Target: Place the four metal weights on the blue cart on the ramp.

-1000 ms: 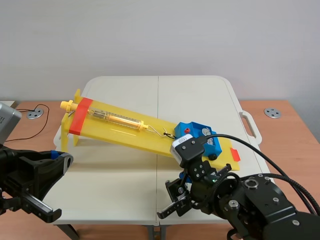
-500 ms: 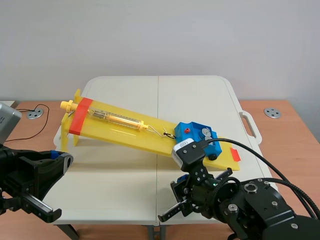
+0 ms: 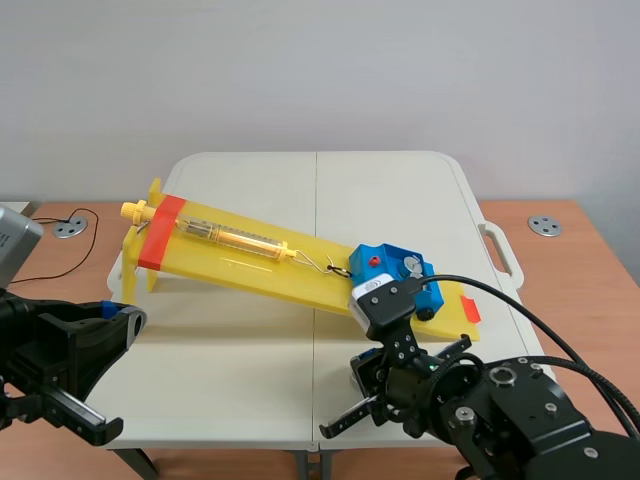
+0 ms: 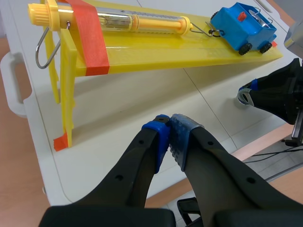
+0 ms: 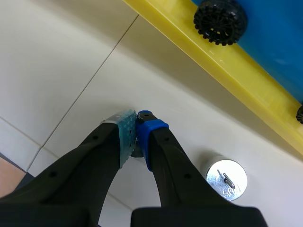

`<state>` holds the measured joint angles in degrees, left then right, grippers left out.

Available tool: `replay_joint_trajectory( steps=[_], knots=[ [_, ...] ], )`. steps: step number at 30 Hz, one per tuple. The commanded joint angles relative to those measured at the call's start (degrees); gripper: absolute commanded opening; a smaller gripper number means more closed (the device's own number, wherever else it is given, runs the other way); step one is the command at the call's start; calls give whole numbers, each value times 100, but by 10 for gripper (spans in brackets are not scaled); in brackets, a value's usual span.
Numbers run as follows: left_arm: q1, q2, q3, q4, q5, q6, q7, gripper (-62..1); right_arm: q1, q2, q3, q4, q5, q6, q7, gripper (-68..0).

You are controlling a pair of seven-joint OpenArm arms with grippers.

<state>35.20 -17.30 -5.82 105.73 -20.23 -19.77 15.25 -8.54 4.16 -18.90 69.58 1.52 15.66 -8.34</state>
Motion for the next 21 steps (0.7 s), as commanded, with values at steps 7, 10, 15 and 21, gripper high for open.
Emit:
replay_joint_trajectory(
  steps=[7, 10, 15, 21],
  knots=[
    [-94, 28, -90, 391, -400, -208, -507, -583, -627, 800, 216, 2013, 940, 111, 199, -669],
    [-94, 28, -90, 391, -400, -208, -507, -583, -1005, 973, 474, 2544, 1178, 227, 177, -669],
    [-96, 28, -90, 391, -400, -208, -509, -583, -1480, 1075, 1130, 3320, 1784, 542, 72, -669],
    [-96, 28, -90, 391, -400, -208, -509, -583, -1545, 1049, 1917, 3797, 2914, 846, -79, -669]
  ],
)
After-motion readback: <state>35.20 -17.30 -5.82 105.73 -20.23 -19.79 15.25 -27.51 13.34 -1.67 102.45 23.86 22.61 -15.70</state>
